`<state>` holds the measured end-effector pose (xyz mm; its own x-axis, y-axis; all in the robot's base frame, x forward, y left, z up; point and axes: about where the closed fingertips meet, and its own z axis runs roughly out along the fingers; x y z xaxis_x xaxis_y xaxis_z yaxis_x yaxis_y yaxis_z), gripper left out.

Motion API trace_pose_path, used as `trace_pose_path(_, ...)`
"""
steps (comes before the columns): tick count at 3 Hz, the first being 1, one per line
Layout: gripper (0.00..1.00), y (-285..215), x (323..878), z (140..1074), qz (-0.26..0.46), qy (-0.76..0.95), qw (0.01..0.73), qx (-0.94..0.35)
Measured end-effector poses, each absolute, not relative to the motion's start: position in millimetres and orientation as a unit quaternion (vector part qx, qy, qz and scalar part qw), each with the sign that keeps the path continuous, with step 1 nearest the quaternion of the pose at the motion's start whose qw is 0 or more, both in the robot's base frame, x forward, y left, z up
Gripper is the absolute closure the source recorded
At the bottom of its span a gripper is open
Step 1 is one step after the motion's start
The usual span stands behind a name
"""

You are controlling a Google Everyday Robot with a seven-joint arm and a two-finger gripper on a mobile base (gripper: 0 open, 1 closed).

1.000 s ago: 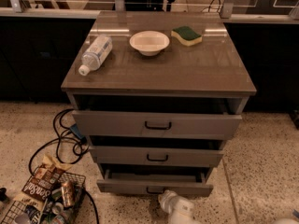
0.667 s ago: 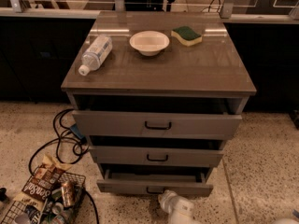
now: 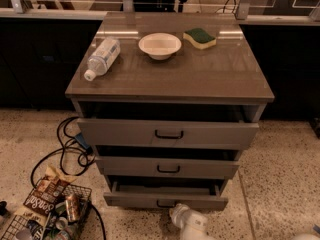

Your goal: Close bottom drawer

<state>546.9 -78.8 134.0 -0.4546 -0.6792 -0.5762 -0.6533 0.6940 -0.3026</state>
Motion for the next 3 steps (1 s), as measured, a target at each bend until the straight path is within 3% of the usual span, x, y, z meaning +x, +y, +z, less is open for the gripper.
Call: trace_pose_path(3,0.07,-78.7,546.9,133.9,-0.019,0.853,0.346,-0.391)
